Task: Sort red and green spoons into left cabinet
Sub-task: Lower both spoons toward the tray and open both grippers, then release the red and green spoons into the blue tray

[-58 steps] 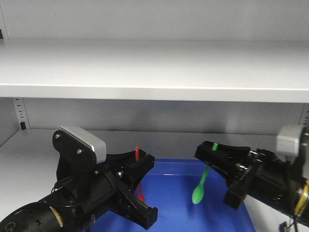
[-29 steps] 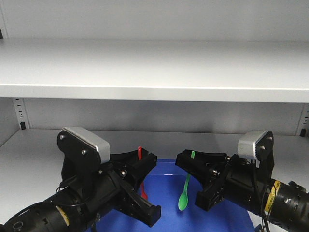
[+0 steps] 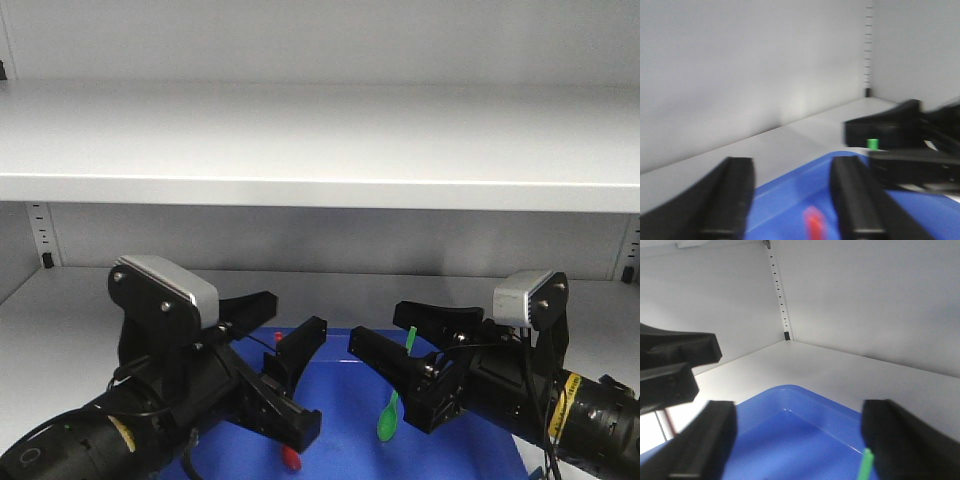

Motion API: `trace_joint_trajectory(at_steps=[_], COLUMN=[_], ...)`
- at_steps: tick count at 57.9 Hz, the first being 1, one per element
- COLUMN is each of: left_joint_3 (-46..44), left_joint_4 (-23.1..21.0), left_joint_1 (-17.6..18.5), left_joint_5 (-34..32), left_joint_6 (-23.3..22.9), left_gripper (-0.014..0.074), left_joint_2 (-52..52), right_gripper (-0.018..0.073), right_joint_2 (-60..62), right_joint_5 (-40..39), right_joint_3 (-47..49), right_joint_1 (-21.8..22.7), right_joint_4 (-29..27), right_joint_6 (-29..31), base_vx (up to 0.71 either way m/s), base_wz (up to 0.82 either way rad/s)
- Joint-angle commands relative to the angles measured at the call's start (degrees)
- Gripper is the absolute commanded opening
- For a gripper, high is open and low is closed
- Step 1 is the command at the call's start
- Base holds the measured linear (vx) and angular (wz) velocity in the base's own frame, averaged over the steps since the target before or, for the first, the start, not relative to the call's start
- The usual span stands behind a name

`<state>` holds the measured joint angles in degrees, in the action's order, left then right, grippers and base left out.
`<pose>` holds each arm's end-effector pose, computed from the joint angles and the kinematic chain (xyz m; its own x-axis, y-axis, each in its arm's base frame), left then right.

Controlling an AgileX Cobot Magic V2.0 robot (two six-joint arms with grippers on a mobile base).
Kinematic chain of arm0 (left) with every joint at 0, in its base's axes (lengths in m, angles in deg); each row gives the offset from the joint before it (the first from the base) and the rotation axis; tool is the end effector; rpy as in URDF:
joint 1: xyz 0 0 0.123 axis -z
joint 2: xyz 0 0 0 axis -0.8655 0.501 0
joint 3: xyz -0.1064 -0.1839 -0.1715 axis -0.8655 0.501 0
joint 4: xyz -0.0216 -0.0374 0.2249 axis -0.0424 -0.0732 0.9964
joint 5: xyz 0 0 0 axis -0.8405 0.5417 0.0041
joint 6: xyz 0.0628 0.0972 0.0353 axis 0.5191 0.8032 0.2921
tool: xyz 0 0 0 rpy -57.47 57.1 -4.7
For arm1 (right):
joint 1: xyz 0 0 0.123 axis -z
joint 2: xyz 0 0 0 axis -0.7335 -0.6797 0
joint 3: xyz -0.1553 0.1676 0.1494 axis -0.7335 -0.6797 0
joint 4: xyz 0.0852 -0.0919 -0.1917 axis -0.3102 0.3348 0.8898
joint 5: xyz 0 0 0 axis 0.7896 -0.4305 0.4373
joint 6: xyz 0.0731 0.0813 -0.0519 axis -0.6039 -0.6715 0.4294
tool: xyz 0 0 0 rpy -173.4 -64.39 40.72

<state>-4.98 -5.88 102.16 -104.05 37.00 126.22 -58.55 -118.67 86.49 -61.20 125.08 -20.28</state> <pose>0.2442 -0.2109 0.3150 -0.0016 0.0107 -0.9999 0.6216 0.7833 0.0074 0.2800 0.1436 0.2858 -0.1605 0.1406 -0.9770 -0.7519 0.6238 0.2132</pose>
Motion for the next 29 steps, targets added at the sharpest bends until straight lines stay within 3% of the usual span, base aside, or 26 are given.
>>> trace_joint_trajectory(at_steps=[1,13,29], left_joint_3=[-2.1,-2.1,-2.1], left_joint_4=[-5.1,-7.5,-7.5], left_joint_1=[-0.4,-0.4,-0.4], left_joint_5=[-4.8,-4.4,-0.5], left_joint_6=[2.5,12.0,12.4], left_gripper=[0.0542,0.0541,0.0541], left_joint_2=[-1.9,-3.4,-7.1], right_gripper=[0.0653,0.0631,0.0576], right_joint_2=[1.7,1.7,1.7], right_joint_5=[-2.7,-2.6,-2.6], right_joint_3=[2.0,2.0,2.0], right_joint_1=[0.0,0.0,0.0], right_joint_4=[-2.4,-2.5,-2.4], right_joint_6=[0.6,0.6,0.6], base_vx=[0.00,0.00,0.00], base_wz=[0.00,0.00,0.00])
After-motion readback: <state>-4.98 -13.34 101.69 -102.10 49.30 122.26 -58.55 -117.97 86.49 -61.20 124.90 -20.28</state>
